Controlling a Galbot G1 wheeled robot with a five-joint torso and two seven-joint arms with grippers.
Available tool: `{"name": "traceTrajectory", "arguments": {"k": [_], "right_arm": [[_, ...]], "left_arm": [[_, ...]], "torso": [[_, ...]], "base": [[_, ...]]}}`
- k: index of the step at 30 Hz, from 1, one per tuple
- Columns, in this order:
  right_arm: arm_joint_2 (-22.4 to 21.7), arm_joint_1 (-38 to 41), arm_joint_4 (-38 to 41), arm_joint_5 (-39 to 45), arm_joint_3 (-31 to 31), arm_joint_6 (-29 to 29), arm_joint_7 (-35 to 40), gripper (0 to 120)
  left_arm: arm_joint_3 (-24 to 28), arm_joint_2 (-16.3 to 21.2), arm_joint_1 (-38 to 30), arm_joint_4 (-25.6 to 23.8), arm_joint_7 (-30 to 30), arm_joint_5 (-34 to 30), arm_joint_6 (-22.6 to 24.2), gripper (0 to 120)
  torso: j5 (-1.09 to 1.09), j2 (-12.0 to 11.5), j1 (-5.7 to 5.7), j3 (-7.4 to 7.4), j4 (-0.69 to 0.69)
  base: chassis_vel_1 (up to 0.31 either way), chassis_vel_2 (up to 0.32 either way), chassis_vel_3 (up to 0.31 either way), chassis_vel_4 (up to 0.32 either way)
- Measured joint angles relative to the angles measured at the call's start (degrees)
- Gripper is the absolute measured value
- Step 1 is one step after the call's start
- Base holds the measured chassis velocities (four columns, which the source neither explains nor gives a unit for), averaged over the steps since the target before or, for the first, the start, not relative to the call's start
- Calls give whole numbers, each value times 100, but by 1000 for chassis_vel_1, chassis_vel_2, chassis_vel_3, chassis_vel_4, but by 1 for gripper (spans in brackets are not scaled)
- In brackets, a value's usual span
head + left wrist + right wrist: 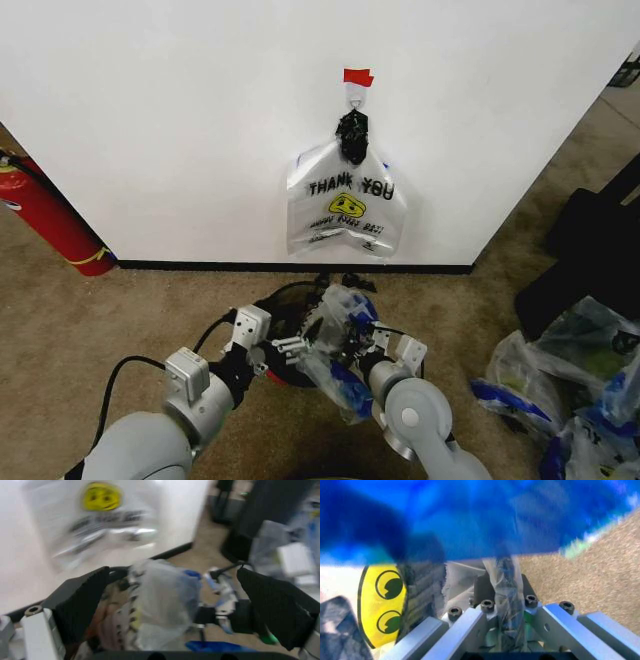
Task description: Pick up the garbage bag from the wall and place it over the trash bin.
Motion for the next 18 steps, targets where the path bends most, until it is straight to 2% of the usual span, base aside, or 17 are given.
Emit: {"name": "traceTrajectory", "arguments": {"k": [2, 3, 7, 8, 12, 18], "right_arm": [[-17, -29, 47, -56, 29, -5, 2, 0], [-33, -51, 92, -105, 45, -8, -2, 0], [-74, -127, 366, -181, 136, 22, -75, 0], [-74, -127, 366, -181, 136, 22, -75, 0], [-101, -155, 609, -178, 213, 43, -93, 0], [-156, -105, 646, -168, 254, 26, -63, 0]], "left_arm": [[244, 101, -470, -2, 73, -306, 147, 100], [492, 130, -916, -2, 31, -541, 312, 100], [1219, 103, -2255, -9, -425, -1209, 775, 100], [1219, 103, -2255, -9, -425, -1209, 775, 100], [1626, -132, -2979, 18, -861, -1929, 1000, 100], [2214, -305, -3504, 157, -971, -1899, 1090, 100]], "torso": [[0, 0, 0, 0, 1], [0, 0, 0, 0, 2], [1, 0, 0, 0, -2], [1, 0, 0, 0, -2], [0, 0, 0, 0, 0], [0, 0, 0, 0, 1]], "base": [[0, 0, 0, 0], [0, 0, 0, 0], [0, 0, 0, 0], [0, 0, 0, 0], [0, 0, 0, 0], [0, 0, 0, 0]]}}
